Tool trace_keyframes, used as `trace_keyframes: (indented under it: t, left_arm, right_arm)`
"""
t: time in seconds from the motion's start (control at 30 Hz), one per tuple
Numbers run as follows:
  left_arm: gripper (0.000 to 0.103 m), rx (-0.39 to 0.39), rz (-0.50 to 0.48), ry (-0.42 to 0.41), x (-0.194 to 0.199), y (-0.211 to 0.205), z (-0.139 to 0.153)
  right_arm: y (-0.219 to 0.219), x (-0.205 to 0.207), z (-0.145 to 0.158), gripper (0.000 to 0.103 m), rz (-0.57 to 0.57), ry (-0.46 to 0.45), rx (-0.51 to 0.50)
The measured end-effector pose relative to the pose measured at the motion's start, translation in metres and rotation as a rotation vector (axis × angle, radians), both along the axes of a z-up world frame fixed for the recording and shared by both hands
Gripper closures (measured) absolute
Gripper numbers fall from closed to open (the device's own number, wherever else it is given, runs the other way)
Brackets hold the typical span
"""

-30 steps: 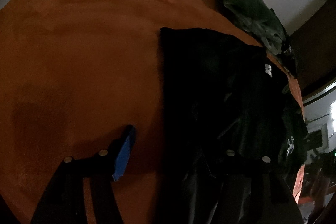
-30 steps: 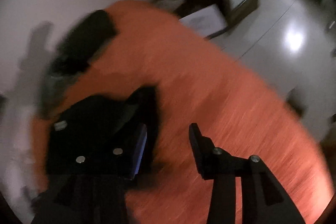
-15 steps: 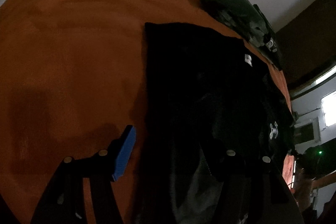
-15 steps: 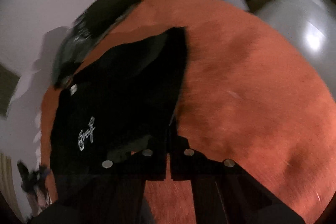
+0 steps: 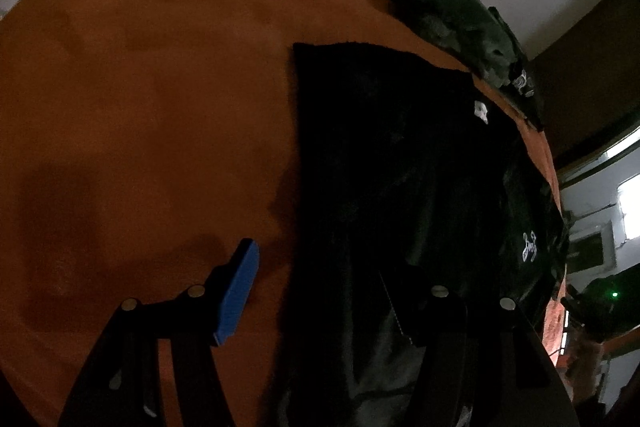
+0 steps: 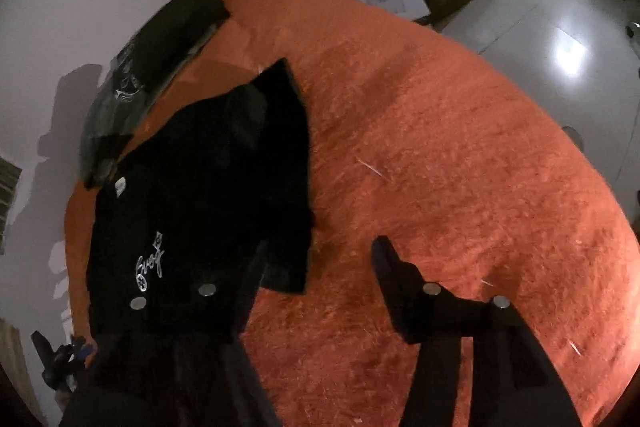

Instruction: Fold clothes

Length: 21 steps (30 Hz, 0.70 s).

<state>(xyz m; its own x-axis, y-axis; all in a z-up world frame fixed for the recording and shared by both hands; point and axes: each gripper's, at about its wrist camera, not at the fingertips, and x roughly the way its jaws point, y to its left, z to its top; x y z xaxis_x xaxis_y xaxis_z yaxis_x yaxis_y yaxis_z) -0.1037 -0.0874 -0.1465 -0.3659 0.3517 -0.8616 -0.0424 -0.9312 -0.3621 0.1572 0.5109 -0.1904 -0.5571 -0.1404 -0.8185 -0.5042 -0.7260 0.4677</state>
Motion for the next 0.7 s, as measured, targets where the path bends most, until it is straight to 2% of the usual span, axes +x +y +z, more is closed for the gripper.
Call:
trace_keyframes:
  t: [0.17,0.33,0.43,0.5,0.57,0.67,0.7]
  left_arm:
    - [0.04,0.005,0.0,0.006,-0.023,0.003,0.002]
    - [0.04,0.02,-0.015,-0.001,-0.043,0.017,0.001]
    - [0.04,-0.062,-0.09,0.043,-0.04,0.044,0.003]
    - [0.04,-0.136,-0.201,0.086,-0.032,0.073,0.002]
    - [0.04,-0.234,-0.269,0.116,-0.027,0.098,-0.003]
    - [0.04,-0.355,-0.244,0.177,-0.027,0.112,-0.01]
    - [0.051,-0.392,-0.228,0.198,-0.028,0.115,-0.012]
  right_arm:
    - [-0.019,0.014,0.015,0.049,0.002,0.078,-0.047]
    - [-0.056,0.004,0.01,0.049,0.104,0.065,-0.079]
    - [-0.076,0.0,0.007,0.049,0.155,0.058,-0.054]
    - [-0.086,0.002,0.007,0.049,0.184,0.053,-0.035]
    - [-0.097,0.002,0.006,0.049,0.213,0.049,-0.024]
    - [-0.113,-0.001,0.003,0.049,0.253,0.043,-0.015]
    - [-0.118,-0.002,0.002,0.049,0.265,0.041,-0.014]
